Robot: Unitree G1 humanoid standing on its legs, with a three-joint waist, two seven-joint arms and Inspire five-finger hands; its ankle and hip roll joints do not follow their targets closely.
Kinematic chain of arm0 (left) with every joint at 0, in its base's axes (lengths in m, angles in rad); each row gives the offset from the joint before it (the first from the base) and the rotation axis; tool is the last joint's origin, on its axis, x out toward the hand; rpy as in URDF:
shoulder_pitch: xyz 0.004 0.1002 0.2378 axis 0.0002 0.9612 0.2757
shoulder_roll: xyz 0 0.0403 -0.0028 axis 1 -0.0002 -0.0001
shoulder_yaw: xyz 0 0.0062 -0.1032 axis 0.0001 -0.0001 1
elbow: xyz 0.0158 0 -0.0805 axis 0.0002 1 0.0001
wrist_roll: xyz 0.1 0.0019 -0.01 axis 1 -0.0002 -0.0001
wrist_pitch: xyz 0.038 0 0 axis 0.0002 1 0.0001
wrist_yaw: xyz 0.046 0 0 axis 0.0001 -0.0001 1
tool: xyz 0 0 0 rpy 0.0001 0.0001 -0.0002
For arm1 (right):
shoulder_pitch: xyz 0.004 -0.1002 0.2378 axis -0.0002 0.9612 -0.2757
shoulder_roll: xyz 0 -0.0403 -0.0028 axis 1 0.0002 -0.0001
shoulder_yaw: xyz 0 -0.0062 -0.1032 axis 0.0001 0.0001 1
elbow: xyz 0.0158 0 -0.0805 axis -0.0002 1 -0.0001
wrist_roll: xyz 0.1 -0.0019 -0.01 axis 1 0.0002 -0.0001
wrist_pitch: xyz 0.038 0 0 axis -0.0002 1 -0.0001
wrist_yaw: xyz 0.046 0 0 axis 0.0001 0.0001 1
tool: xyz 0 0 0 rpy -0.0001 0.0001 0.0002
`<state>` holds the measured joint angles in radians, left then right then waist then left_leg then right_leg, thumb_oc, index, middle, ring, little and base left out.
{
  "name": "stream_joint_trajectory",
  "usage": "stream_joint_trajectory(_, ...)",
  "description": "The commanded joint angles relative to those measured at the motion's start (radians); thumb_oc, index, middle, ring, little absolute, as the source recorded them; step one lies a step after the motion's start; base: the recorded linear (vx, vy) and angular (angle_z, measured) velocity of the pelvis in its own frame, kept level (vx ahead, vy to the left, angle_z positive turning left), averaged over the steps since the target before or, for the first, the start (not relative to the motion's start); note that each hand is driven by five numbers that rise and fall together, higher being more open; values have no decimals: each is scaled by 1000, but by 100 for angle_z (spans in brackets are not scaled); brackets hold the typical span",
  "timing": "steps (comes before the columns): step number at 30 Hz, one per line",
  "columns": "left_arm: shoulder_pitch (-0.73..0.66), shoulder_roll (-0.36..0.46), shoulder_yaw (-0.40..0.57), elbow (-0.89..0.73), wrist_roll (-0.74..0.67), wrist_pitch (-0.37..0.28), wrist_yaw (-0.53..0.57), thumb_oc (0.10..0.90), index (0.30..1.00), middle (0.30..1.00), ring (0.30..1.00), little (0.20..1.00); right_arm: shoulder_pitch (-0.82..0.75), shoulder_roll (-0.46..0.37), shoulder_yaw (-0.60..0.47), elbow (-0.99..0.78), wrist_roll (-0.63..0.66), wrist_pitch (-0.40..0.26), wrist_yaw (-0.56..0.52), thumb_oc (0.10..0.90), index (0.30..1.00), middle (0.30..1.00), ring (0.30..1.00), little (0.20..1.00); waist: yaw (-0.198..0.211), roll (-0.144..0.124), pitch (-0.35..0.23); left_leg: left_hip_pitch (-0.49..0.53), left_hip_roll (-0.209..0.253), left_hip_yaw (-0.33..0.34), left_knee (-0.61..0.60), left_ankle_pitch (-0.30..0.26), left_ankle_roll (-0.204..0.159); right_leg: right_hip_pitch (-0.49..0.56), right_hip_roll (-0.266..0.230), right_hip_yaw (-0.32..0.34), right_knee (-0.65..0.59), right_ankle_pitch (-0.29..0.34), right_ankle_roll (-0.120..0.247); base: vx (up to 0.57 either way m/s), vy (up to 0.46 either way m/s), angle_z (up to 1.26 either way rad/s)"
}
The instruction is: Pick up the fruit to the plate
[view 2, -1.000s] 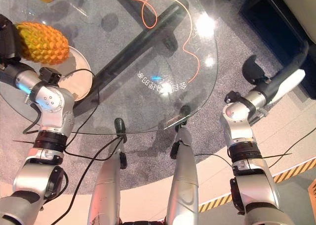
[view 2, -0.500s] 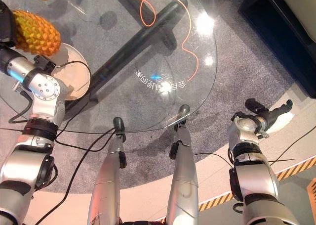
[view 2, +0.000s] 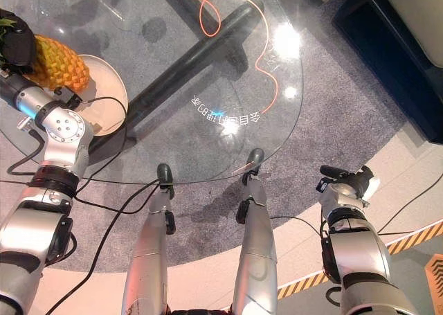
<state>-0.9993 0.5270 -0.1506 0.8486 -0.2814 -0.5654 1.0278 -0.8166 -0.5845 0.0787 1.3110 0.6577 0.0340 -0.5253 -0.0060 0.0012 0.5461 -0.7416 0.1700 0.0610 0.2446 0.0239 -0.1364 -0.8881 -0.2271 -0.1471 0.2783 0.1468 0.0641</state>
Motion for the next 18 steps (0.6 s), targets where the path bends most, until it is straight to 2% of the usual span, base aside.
stream_joint_trajectory(1,-63,99,26,-33,16,-65,2,100,300,300,300,200,57,-61,15,44,-22,-4,-29,800,900,900,900,900,3,26,-26,-73,27,-48,11,45,-4,42,-57,20,86,-127,92,0,0,0)
stream_joint_trajectory(18,-16,78,24,-6,0,-70,-41,100,300,300,300,200,60,-54,10,37,-39,-4,-31,800,900,900,900,900,4,26,-26,-73,26,-50,14,36,-7,36,-53,23,93,-134,95,0,0,0)
